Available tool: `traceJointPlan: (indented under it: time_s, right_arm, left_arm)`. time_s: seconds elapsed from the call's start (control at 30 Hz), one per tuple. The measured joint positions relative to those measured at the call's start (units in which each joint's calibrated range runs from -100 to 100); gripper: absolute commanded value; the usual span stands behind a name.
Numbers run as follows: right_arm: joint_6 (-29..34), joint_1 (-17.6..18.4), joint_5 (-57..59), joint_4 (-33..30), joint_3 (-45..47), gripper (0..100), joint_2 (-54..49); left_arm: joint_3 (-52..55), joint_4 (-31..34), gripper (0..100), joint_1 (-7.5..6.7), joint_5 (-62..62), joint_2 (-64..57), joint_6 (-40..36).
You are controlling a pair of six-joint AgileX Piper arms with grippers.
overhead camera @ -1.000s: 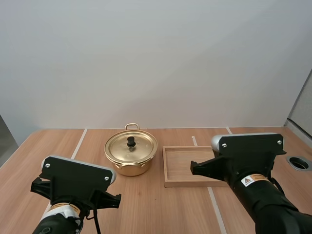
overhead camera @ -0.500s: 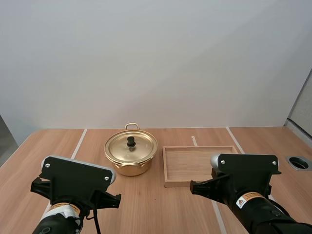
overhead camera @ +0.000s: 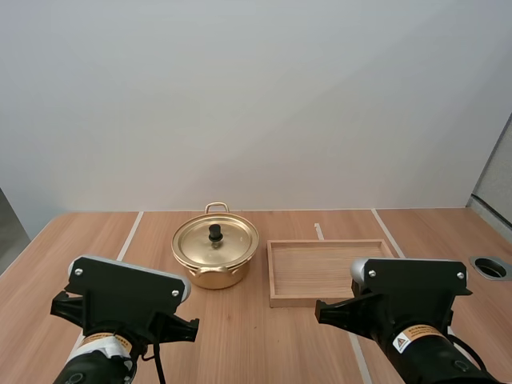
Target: Open the pot, put the pineapple inside, and close it
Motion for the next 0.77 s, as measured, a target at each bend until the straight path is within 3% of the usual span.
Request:
traceJointPlan:
  time_s: [0.77]
  right_arm:
    - [0.0,0.0,0.3,0.0,0.0,0,0.0]
  left_arm:
    - [0.0,0.0,0,0.0,0.0,0.0,0.0]
